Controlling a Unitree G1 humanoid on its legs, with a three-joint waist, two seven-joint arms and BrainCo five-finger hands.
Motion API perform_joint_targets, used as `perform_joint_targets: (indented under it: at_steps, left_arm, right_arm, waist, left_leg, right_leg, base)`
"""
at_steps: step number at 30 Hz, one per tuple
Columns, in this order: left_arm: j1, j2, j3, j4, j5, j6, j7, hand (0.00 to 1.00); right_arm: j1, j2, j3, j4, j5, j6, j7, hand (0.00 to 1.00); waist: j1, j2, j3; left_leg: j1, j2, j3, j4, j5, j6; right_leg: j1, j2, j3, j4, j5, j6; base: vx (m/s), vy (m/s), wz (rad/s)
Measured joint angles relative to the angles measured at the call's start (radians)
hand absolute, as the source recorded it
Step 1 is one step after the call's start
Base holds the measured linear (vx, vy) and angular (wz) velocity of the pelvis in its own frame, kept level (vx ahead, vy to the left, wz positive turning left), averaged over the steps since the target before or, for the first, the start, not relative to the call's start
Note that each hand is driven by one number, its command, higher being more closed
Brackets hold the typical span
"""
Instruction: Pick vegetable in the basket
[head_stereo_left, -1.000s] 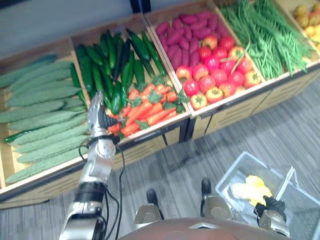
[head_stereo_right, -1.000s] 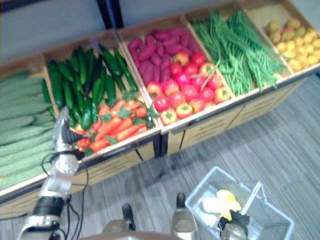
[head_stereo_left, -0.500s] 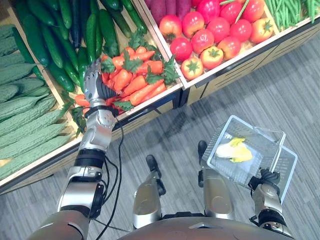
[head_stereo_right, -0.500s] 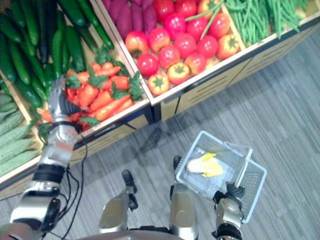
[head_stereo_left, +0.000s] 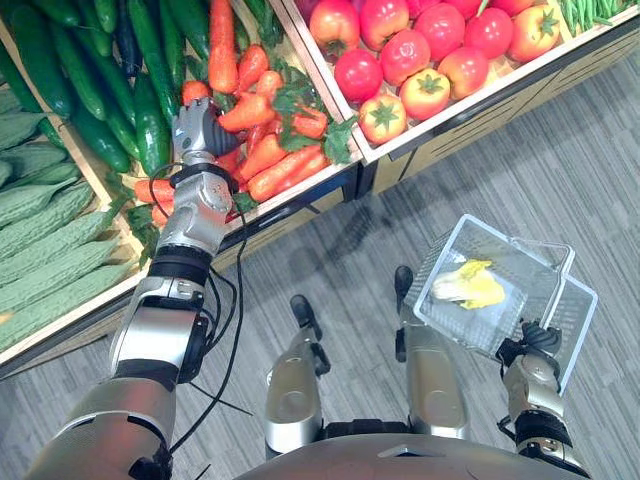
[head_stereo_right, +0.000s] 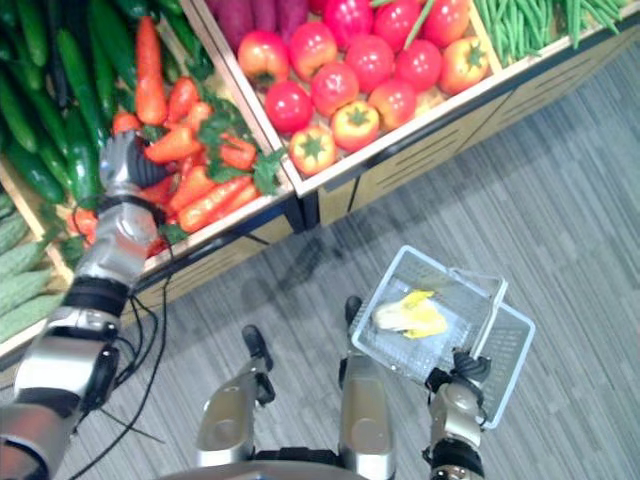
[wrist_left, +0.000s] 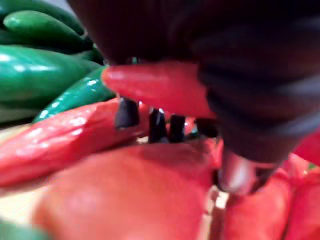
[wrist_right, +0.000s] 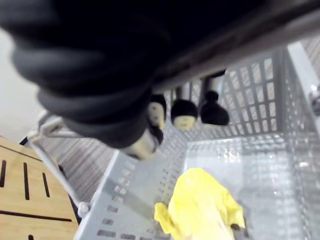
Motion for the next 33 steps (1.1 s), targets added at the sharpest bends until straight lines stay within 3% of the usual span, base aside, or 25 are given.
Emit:
perform_joint_targets:
  at_steps: [6,15,21,23,24,28,30,31,32,33]
  left_arm:
    - [0.165,0.017,0.022,-0.243,0.003,-0.002,0.001,1.00]
    - [0.344,0.020,0.104,-0.323,0.044,-0.006,0.002,1.00]
    - [0.435,0.018,0.096,-0.435,0.083,-0.012,0.002,1.00]
    - [0.455,0.003,0.058,-0.457,0.081,-0.025,0.002,1.00]
    - [0.455,-0.029,0.017,-0.460,0.079,-0.050,0.001,1.00]
    - [0.489,-0.135,-0.067,-0.461,0.071,-0.080,0.000,1.00]
    - [0.515,-0.171,-0.073,-0.461,0.062,-0.086,-0.002,1.00]
    - [0.534,-0.189,-0.077,-0.462,0.060,-0.090,-0.006,1.00]
    - [0.559,-0.199,-0.078,-0.463,0.053,-0.095,-0.019,1.00]
    - [0.576,-0.205,-0.076,-0.466,0.041,-0.096,-0.021,1.00]
  right_arm:
    - [0.054,0.002,0.000,-0.008,-0.002,0.002,0.007,1.00]
    - [0.072,0.019,-0.003,0.103,-0.038,0.029,0.033,1.00]
    - [0.099,0.018,-0.004,0.107,-0.038,0.038,0.046,1.00]
    - [0.106,0.019,-0.003,0.096,-0.038,0.040,0.048,1.00]
    - [0.122,0.023,0.000,0.058,-0.038,0.044,0.057,1.00]
    - [0.162,0.038,0.061,-0.096,-0.039,0.045,0.069,1.00]
    - [0.145,0.037,0.093,-0.142,-0.041,0.045,0.069,1.00]
    - [0.127,0.037,0.130,-0.174,-0.045,0.045,0.068,1.00]
    - [0.128,0.038,0.185,-0.216,-0.062,0.044,0.072,1.00]
    - [0.132,0.038,0.212,-0.239,-0.074,0.043,0.076,1.00]
  waist:
    - [0.006,0.019,-0.039]
    - [0.000,0.050,-0.163]
    - [-0.022,0.043,-0.222]
    - [-0.028,0.039,-0.235]
    - [-0.035,0.039,-0.235]
    - [-0.049,0.027,-0.242]
    - [-0.053,0.023,-0.243]
    - [-0.049,0.026,-0.243]
    - [-0.046,0.023,-0.245]
    - [-0.046,0.021,-0.246]
  left_leg:
    - [0.050,-0.025,-0.021,-0.003,-0.011,0.007]
    - [0.141,-0.048,-0.043,-0.021,-0.021,0.009]
    - [0.159,-0.058,-0.048,-0.044,-0.018,0.006]
    - [0.174,-0.062,-0.036,-0.049,-0.015,0.010]
    - [0.188,-0.064,-0.035,-0.054,-0.014,0.011]
    - [0.212,-0.060,0.033,-0.049,-0.028,0.009]
    - [0.216,-0.054,0.105,-0.032,-0.043,0.005]
    - [0.218,-0.032,0.164,-0.002,-0.057,0.010]
    - [0.240,-0.013,0.216,0.020,-0.071,0.004]
    - [0.260,-0.007,0.243,0.027,-0.083,-0.007]
  right_leg:
    - [0.059,-0.025,-0.020,-0.003,-0.023,0.005]
    - [0.163,-0.029,-0.034,-0.035,-0.026,0.009]
    - [0.177,-0.034,-0.031,-0.052,-0.027,0.011]
    - [0.183,-0.034,-0.015,-0.056,-0.021,0.014]
    - [0.194,-0.035,-0.014,-0.056,-0.018,0.016]
    - [0.164,-0.029,0.026,-0.042,-0.020,0.015]
    - [0.125,-0.051,-0.077,-0.020,-0.068,-0.042]
    - [0.100,-0.090,-0.267,0.033,-0.093,-0.124]
    - [0.088,-0.134,-0.444,0.092,-0.075,-0.196]
    - [0.085,-0.154,-0.514,0.123,-0.049,-0.224]
  base:
    - [0.04,0.029,0.13]
    - [0.01,0.010,0.03]
    - [-0.03,-0.004,0.00]
    - [-0.01,0.001,-0.20]
    - [0.00,0.000,0.00]
    - [0.00,-0.002,-0.45]
    - [-0.01,0.000,-1.07]
    - [0.06,0.054,-1.47]
    - [0.09,0.062,-1.53]
    - [0.10,0.015,-1.42]
